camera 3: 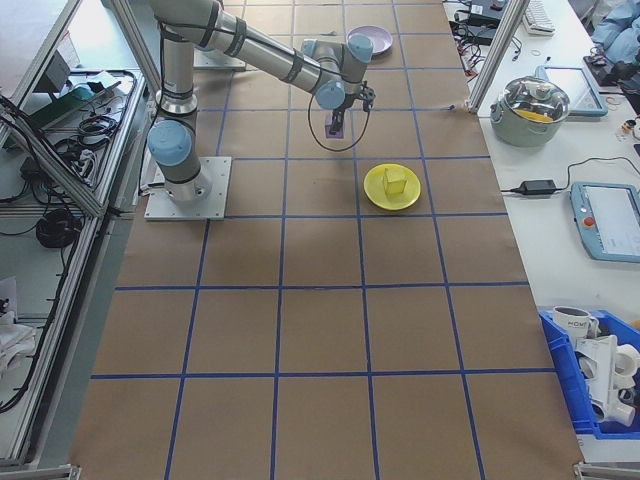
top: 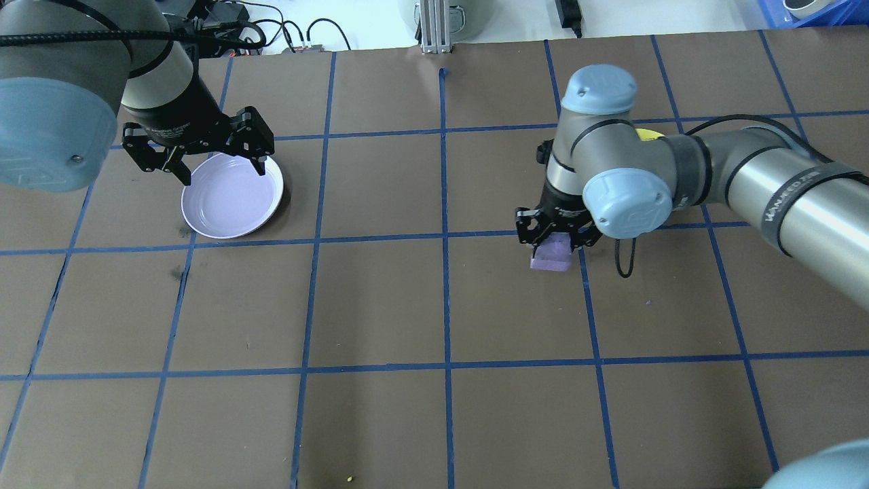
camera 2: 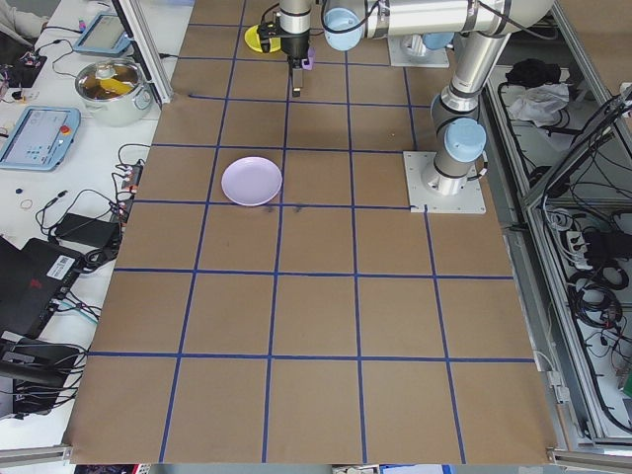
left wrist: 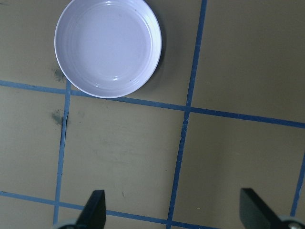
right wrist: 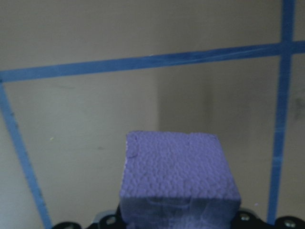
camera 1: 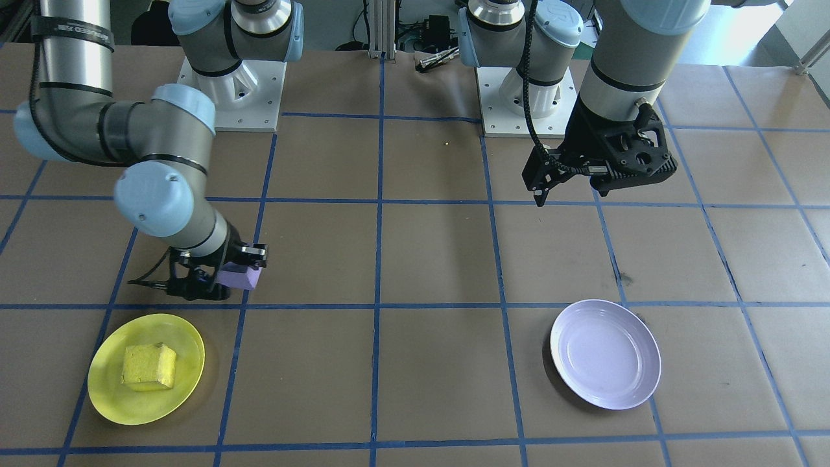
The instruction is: Sort blocks by color into plates
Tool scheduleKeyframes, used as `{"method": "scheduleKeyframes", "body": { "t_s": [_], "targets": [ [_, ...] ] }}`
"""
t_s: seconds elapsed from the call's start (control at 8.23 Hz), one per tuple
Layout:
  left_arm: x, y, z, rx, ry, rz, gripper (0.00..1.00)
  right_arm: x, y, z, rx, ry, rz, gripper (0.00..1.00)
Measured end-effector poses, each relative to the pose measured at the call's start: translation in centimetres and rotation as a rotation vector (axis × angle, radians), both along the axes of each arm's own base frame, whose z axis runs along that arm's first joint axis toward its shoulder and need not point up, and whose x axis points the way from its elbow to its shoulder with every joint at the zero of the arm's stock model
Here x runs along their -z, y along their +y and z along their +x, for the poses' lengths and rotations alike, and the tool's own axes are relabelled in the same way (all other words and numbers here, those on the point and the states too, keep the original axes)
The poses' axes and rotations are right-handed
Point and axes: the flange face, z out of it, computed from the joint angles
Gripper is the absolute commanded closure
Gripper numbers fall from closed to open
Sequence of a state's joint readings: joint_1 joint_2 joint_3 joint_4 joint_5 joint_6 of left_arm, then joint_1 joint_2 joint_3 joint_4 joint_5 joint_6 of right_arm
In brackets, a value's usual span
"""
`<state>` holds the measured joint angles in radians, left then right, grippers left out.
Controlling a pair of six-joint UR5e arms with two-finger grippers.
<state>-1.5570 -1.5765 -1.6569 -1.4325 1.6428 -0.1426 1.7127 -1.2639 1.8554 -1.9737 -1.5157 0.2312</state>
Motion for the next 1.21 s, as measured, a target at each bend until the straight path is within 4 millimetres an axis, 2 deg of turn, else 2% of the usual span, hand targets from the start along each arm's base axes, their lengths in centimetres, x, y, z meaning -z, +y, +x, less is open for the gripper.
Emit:
{"method": "scheduleKeyframes", "body": {
  "t_s": [0.12, 0.24, 0.49, 0.61, 0.73, 0.97, 1.21],
  "targets": [
    [0.0, 0.0, 0.0, -0.001, 0.000, 0.000, 0.00, -0.4, 1.7, 4.9, -0.025, -0.018, -0.004, 0.71],
    [0.0, 0.0, 0.0, -0.003, 0.003, 0.002, 0.00, -0.7, 3.1, 8.7, -0.048, -0.069, 0.002, 0.70],
    [0.0, 0.0, 0.0, -0.004, 0.004, 0.002, 0.00, -1.3, 4.1, 14.6, -0.092, -0.151, 0.007, 0.70],
    [0.0, 0.1, 0.0, -0.003, 0.002, 0.001, 0.00, -1.1, 3.8, 17.1, -0.103, -0.162, 0.008, 0.50],
    [0.0, 0.0, 0.0, -0.004, 0.003, -0.001, 0.00, 0.0, 3.4, 18.9, -0.105, -0.155, 0.018, 0.01],
    [0.4, -0.2, -0.1, -0.009, 0.007, 0.001, 0.00, 2.1, 2.5, 20.5, -0.097, -0.130, 0.030, 0.00],
    [0.8, -0.4, -0.2, -0.010, 0.010, 0.009, 0.00, 0.9, 1.7, 20.1, -0.083, -0.124, 0.004, 0.00]
  ]
}}
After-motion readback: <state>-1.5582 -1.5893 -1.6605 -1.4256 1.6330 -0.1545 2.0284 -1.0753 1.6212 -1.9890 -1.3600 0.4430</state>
